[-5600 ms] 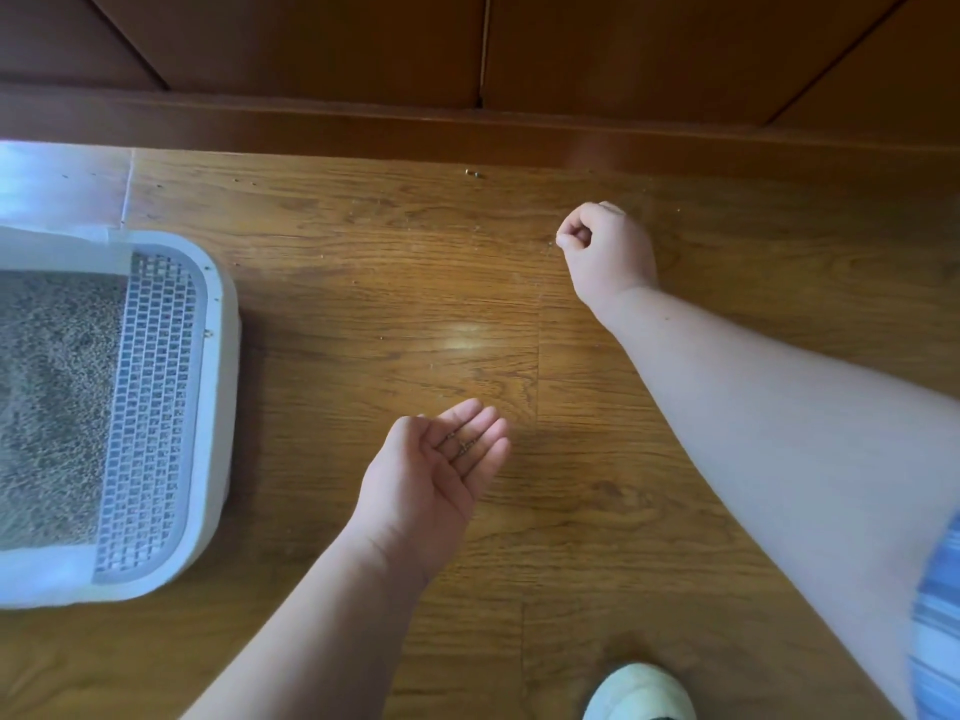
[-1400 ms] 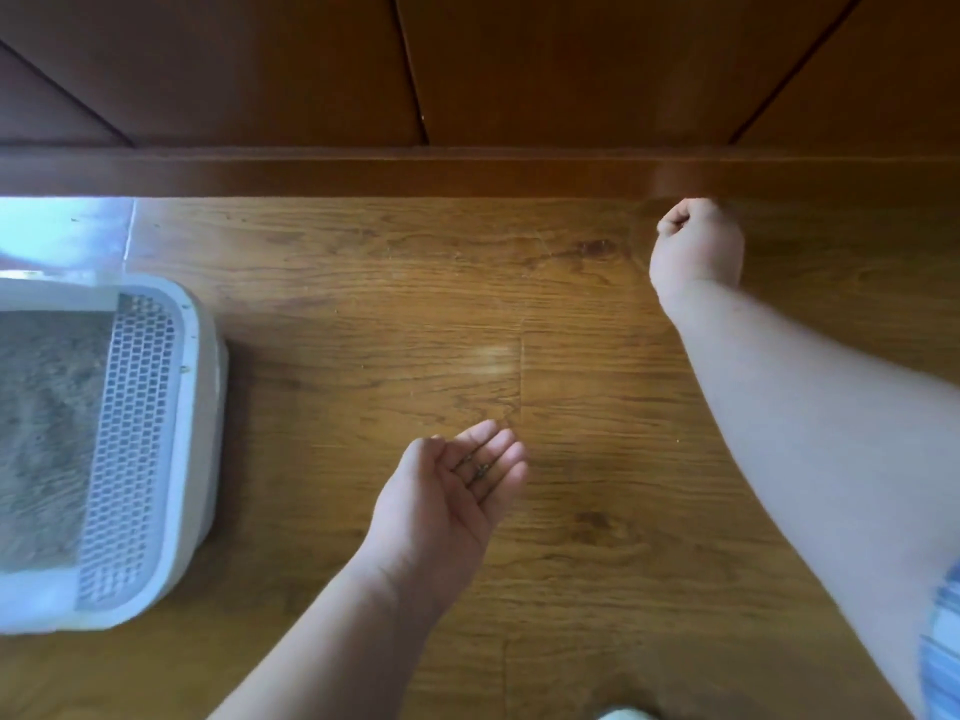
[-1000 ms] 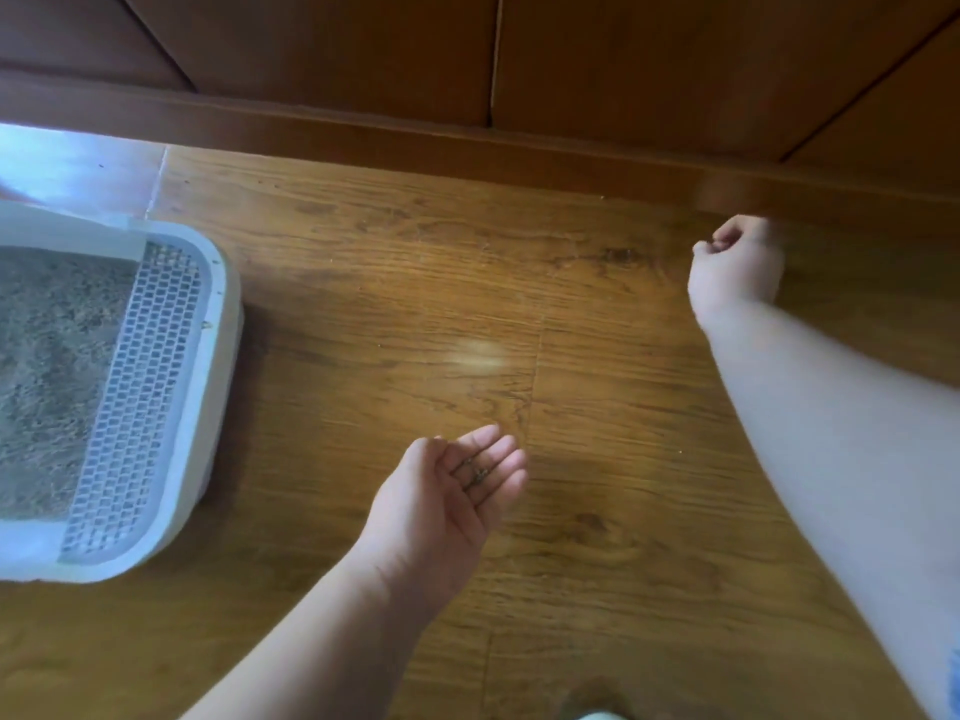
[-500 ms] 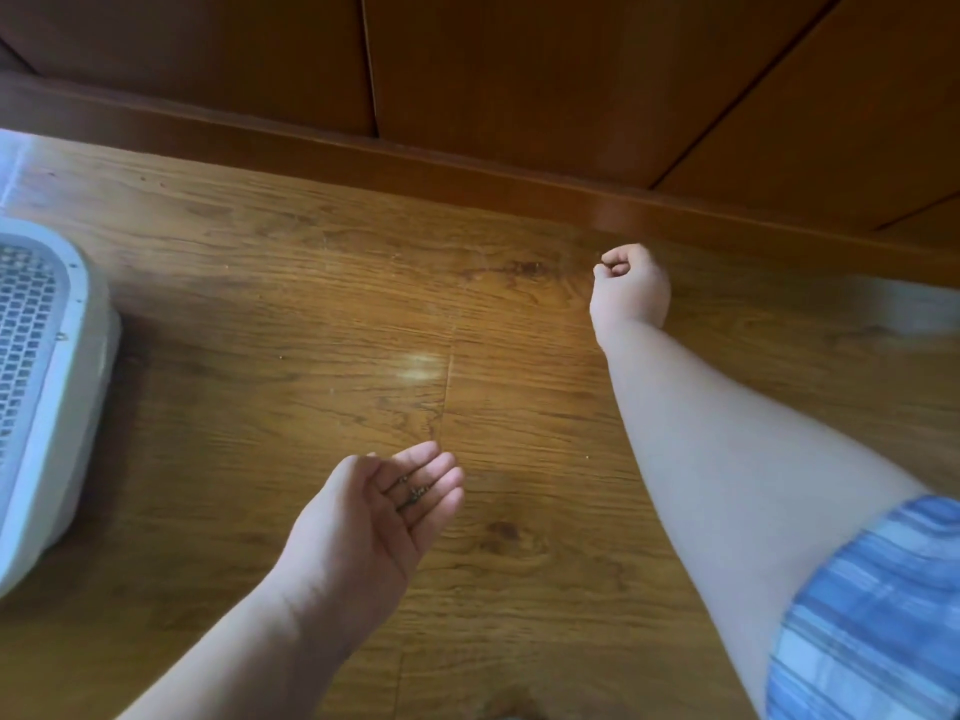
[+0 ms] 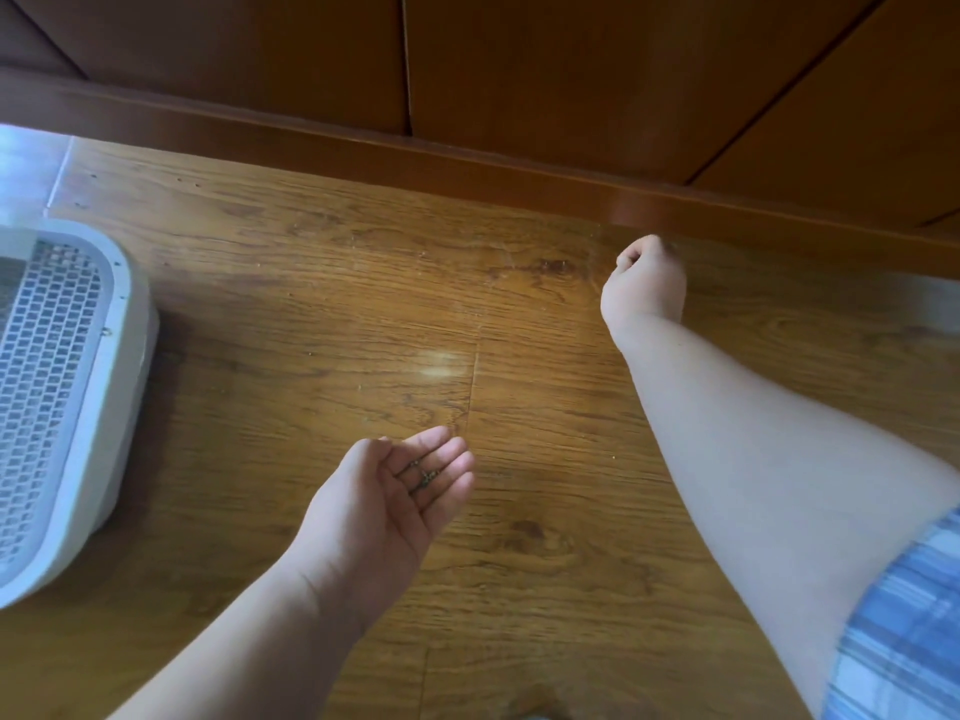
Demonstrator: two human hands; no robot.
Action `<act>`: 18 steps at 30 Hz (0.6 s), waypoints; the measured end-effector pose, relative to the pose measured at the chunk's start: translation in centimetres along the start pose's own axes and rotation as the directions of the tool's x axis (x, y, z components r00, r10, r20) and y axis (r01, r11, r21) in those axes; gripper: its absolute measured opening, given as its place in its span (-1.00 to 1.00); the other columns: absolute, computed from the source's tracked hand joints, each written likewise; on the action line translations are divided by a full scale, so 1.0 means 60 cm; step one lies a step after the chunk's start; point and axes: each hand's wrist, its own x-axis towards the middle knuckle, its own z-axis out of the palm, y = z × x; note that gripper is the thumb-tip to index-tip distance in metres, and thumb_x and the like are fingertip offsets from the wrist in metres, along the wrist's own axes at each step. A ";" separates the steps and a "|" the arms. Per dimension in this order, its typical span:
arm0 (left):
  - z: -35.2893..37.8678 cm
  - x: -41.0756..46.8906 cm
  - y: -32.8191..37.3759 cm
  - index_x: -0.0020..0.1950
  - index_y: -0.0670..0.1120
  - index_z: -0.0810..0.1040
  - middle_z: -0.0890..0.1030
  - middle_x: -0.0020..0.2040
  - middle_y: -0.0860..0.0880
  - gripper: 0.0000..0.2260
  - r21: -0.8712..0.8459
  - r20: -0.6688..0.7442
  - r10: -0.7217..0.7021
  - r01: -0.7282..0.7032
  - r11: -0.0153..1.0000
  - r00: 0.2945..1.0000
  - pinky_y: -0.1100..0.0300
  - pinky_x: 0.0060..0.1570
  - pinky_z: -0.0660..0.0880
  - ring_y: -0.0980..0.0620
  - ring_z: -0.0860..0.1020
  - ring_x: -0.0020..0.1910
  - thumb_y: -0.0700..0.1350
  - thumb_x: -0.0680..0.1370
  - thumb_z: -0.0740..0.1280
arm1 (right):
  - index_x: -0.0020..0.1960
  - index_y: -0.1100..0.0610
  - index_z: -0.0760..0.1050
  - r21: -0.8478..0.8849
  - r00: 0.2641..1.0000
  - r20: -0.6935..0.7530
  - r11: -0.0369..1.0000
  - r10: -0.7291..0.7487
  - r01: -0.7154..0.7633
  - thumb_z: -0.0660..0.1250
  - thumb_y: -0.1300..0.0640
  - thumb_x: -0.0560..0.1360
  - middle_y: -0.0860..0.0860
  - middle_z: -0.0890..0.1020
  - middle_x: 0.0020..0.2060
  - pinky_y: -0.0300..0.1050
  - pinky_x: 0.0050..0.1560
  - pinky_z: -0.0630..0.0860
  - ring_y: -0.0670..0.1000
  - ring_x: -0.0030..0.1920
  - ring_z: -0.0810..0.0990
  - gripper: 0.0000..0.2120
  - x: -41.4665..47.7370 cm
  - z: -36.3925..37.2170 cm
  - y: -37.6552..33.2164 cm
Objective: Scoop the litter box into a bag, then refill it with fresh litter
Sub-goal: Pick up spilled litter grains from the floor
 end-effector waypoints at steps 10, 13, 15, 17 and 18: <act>0.009 0.001 -0.022 0.01 -0.29 0.60 0.67 -0.05 -0.24 -0.64 0.029 0.084 -0.002 -0.001 1.000 0.996 0.08 -0.05 0.57 -0.08 0.68 -0.09 -0.15 0.62 0.05 | -0.07 0.06 0.50 0.398 0.706 0.326 0.769 -0.628 0.500 0.24 0.22 0.55 -0.07 0.52 -0.08 -0.11 0.02 0.47 -0.04 -0.02 0.51 -0.90 -0.356 -0.084 -0.025; 0.004 -0.002 -0.020 0.20 -0.31 0.54 0.65 0.07 -0.28 -0.61 0.040 0.085 -0.023 0.019 0.999 0.996 0.05 -0.01 0.58 -0.12 0.65 -0.01 -0.12 0.63 0.04 | 0.00 0.04 0.59 0.320 0.631 0.334 0.714 -0.700 0.623 0.24 0.18 0.54 -0.08 0.53 -0.06 -0.09 0.09 0.46 -0.02 0.02 0.48 -0.84 -0.366 -0.098 -0.005; 0.007 0.000 -0.014 0.20 -0.30 0.54 0.67 0.04 -0.27 -0.62 0.035 0.058 -0.028 0.026 0.999 0.998 0.05 -0.08 0.64 -0.12 0.69 -0.05 -0.11 0.63 0.04 | 0.01 0.06 0.62 0.345 0.716 0.275 0.761 -0.642 0.550 0.27 0.22 0.53 -0.08 0.54 -0.10 -0.18 0.07 0.44 -0.05 -0.01 0.49 -0.83 -0.344 -0.097 -0.001; 0.012 -0.001 -0.007 0.20 -0.31 0.54 0.66 0.09 -0.27 -0.62 0.031 0.032 -0.018 0.017 0.999 0.999 0.01 0.00 0.63 -0.15 0.69 0.00 -0.12 0.62 0.05 | -0.06 0.04 0.60 0.367 0.870 0.166 0.848 -0.464 0.382 0.32 0.23 0.53 -0.11 0.55 -0.14 -0.25 -0.01 0.43 -0.11 -0.07 0.51 -0.87 -0.298 -0.088 0.003; 0.012 -0.001 -0.003 0.21 -0.31 0.54 0.66 0.11 -0.28 -0.62 0.032 0.024 -0.008 0.007 0.999 1.000 -0.01 0.05 0.60 -0.16 0.69 0.03 -0.13 0.62 0.04 | -0.09 0.01 0.58 0.362 0.926 0.137 0.888 -0.352 0.284 0.33 0.22 0.53 -0.13 0.55 -0.16 -0.25 -0.06 0.42 -0.13 -0.11 0.51 -0.88 -0.267 -0.079 0.007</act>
